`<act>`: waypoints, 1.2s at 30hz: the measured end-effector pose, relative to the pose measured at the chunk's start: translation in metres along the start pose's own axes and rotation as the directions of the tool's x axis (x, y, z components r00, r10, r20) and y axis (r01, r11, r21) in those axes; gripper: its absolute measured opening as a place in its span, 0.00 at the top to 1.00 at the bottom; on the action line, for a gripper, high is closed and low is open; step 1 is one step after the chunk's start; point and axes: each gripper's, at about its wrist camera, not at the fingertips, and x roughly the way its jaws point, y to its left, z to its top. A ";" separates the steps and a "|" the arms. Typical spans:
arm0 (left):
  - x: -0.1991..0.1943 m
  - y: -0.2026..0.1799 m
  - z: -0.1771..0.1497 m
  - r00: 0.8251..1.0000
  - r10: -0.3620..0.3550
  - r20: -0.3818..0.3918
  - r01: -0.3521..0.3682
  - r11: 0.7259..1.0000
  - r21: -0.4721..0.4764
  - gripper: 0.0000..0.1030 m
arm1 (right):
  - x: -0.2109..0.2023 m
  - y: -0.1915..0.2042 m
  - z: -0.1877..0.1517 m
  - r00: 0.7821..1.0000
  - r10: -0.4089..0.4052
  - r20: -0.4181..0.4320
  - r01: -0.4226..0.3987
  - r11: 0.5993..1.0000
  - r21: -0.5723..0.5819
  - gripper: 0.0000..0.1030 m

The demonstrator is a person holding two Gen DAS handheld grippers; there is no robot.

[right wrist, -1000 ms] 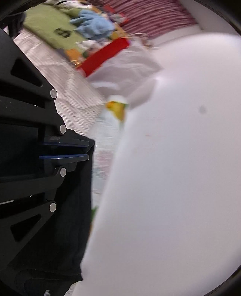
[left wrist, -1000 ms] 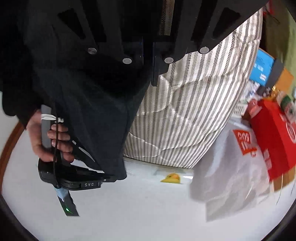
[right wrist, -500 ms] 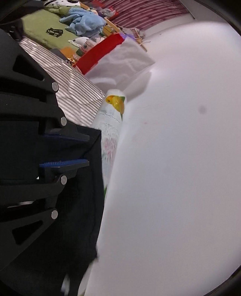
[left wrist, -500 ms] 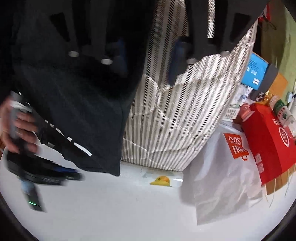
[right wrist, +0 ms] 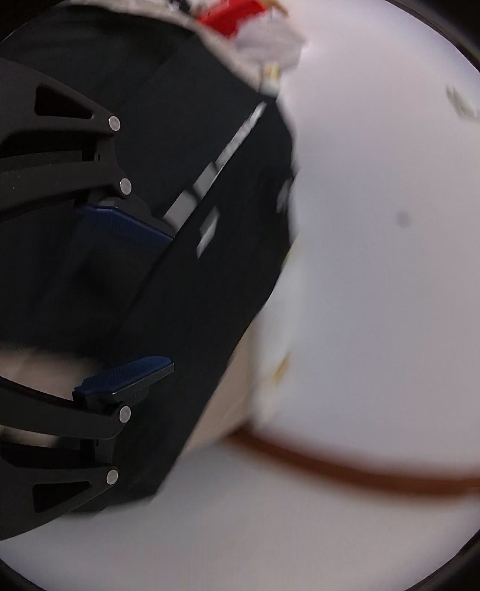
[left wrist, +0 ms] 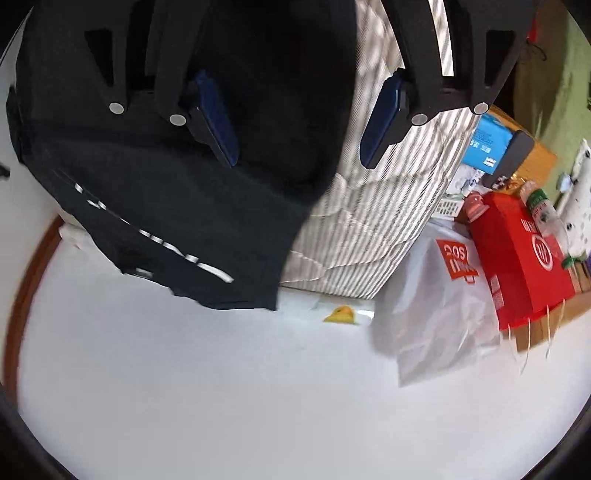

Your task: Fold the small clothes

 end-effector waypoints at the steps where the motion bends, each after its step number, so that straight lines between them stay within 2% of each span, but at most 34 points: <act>1: -0.007 -0.007 -0.003 1.000 0.004 0.005 -0.004 1.000 0.013 0.34 | -0.001 -0.021 -0.016 0.999 -0.036 -0.022 0.036 0.999 0.008 0.39; 3: -0.019 -0.020 -0.009 1.000 -0.005 0.006 0.005 1.000 0.024 0.33 | 0.002 -0.067 -0.056 0.989 -0.121 -0.089 0.124 0.992 0.032 0.39; 4: -0.025 -0.029 -0.013 1.000 -0.016 -0.002 0.016 1.000 0.023 0.33 | 0.004 -0.083 -0.071 0.984 -0.133 -0.118 0.140 0.989 0.049 0.39; 8: -0.034 -0.054 -0.021 0.999 -0.048 -0.024 0.048 0.999 0.010 0.33 | 0.012 -0.125 -0.122 0.973 -0.121 -0.195 0.150 0.979 0.141 0.39; 11: -0.039 -0.074 -0.024 0.997 -0.071 -0.040 0.071 0.997 -0.003 0.33 | 0.017 -0.135 -0.133 0.978 -0.089 -0.187 0.122 0.977 0.175 0.37; 13: -0.043 -0.089 -0.026 0.996 -0.082 -0.047 0.082 0.997 -0.008 0.33 | 0.021 -0.139 -0.135 0.982 -0.075 -0.172 0.106 0.978 0.179 0.29; 14: -0.044 -0.096 -0.027 0.995 -0.082 -0.048 0.082 0.997 -0.009 0.33 | 0.023 -0.138 -0.135 0.982 -0.078 -0.169 0.108 0.979 0.175 0.26; 18: -0.050 -0.113 -0.030 0.996 -0.082 -0.048 0.081 0.997 -0.017 0.33 | 0.034 -0.128 -0.131 0.980 -0.116 -0.163 0.141 0.978 0.153 0.26; 19: -0.051 -0.117 -0.031 0.995 -0.086 -0.048 0.085 0.996 -0.025 0.33 | 0.033 -0.128 -0.130 0.980 -0.113 -0.163 0.138 0.979 0.148 0.28; 21: -0.052 -0.122 -0.031 0.994 -0.100 -0.052 0.098 0.994 -0.038 0.33 | 0.032 -0.128 -0.132 0.980 -0.128 -0.156 0.148 0.980 0.129 0.50; 22: -0.052 -0.125 -0.032 0.993 -0.109 -0.053 0.107 0.993 -0.041 0.33 | 0.032 -0.131 -0.132 0.980 -0.128 -0.155 0.148 0.982 0.121 0.56; 23: -0.051 -0.128 -0.032 0.992 -0.113 -0.054 0.111 0.993 -0.042 0.33 | 0.031 -0.135 -0.133 0.979 -0.133 -0.154 0.152 0.982 0.112 0.75; 24: -0.051 -0.130 -0.034 0.992 -0.115 -0.057 0.113 0.993 -0.041 0.33 | 0.029 -0.138 -0.136 0.977 -0.148 -0.153 0.165 0.981 0.105 0.89; 28: -0.049 -0.139 -0.040 0.988 -0.136 -0.076 0.134 0.990 -0.034 0.33 | 0.018 -0.158 -0.134 0.987 -0.062 -0.146 0.090 0.977 0.192 0.90; 32: -0.050 -0.133 -0.043 0.991 -0.112 -0.075 0.112 0.994 -0.008 0.33 | -0.017 -0.163 -0.121 0.997 -0.030 -0.068 0.047 0.966 0.254 0.90; 36: -0.049 -0.108 -0.041 0.990 -0.121 -0.079 0.118 0.992 -0.042 0.33 | -0.054 -0.158 -0.100 0.999 0.039 0.001 -0.037 0.952 0.304 0.90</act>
